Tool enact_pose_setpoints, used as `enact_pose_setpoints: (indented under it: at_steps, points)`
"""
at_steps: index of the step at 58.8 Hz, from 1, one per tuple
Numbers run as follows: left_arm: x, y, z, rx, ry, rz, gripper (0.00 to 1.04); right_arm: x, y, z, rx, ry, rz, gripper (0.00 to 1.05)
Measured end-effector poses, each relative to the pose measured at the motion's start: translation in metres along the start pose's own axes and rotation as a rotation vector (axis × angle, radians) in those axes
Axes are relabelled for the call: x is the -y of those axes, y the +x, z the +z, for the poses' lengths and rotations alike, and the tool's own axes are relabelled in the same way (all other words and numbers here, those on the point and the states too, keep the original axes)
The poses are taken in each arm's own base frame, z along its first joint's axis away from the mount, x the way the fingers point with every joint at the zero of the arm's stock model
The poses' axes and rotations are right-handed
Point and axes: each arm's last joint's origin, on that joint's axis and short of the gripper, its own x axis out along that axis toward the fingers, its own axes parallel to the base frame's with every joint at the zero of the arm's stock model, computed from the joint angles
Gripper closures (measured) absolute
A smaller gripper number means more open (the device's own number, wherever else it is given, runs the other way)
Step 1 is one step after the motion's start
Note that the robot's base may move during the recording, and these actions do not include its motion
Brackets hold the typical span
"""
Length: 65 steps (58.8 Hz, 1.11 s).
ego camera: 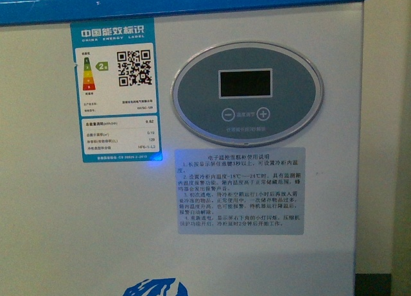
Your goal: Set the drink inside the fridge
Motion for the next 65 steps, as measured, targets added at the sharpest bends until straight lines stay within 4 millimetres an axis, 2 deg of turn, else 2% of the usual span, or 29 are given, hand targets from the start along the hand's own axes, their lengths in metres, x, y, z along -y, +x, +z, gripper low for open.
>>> enact_pose_setpoints:
  at_steps: [8,17,65]
  points:
    - [0.000,0.000,0.000,0.000,0.000,0.000,0.08,-0.001,-0.009,-0.012,0.015,-0.001,-0.024,0.62]
    - [0.000,0.000,0.000,0.000,0.000,0.000,0.08,-0.002,-0.010,-0.018,0.012,-0.011,-0.027,0.62]
    - [0.000,0.000,0.000,0.000,0.000,0.000,0.08,-0.002,-0.010,-0.019,0.010,-0.025,-0.027,0.62]
